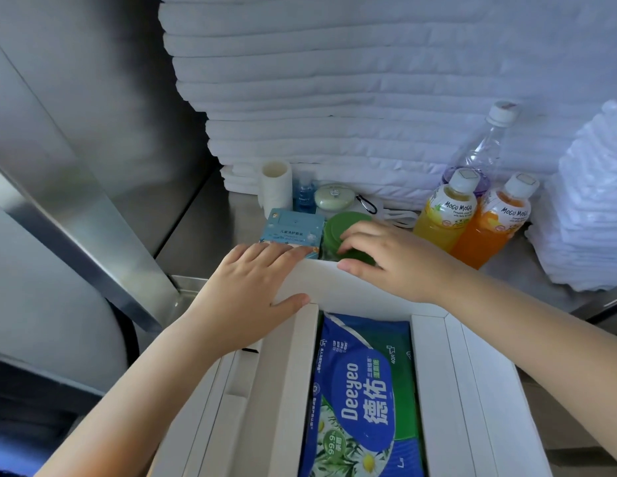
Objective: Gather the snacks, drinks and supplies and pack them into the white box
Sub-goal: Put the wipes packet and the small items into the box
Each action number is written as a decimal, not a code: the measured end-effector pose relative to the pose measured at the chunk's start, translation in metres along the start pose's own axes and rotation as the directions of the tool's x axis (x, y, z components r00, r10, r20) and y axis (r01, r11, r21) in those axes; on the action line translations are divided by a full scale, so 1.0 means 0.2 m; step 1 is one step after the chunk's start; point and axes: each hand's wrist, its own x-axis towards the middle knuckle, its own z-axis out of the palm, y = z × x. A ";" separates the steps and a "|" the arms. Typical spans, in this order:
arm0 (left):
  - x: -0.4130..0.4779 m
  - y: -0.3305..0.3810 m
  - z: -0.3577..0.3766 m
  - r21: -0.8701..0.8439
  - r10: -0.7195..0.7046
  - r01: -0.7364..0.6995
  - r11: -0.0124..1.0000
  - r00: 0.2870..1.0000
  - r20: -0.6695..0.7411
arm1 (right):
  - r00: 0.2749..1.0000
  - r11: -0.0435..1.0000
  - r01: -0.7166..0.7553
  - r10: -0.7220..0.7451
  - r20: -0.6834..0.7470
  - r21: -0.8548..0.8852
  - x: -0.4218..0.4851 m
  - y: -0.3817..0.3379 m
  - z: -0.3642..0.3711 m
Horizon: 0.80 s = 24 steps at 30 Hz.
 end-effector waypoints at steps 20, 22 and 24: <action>-0.01 -0.01 0.00 -0.100 -0.013 0.008 0.995 0.999 -0.052 | 1.000 1.000 -0.019 0.018 0.023 0.018 0.00 -0.01 -0.01; -0.01 -0.01 0.00 -0.094 -0.010 0.006 0.996 0.999 -0.051 | 1.000 0.995 -0.023 0.023 -0.001 0.094 0.01 0.00 -0.01; 0.00 -0.01 -0.01 -0.090 -0.007 0.003 0.996 0.999 -0.049 | 0.997 0.983 -0.071 0.075 -0.015 0.168 0.03 0.03 -0.01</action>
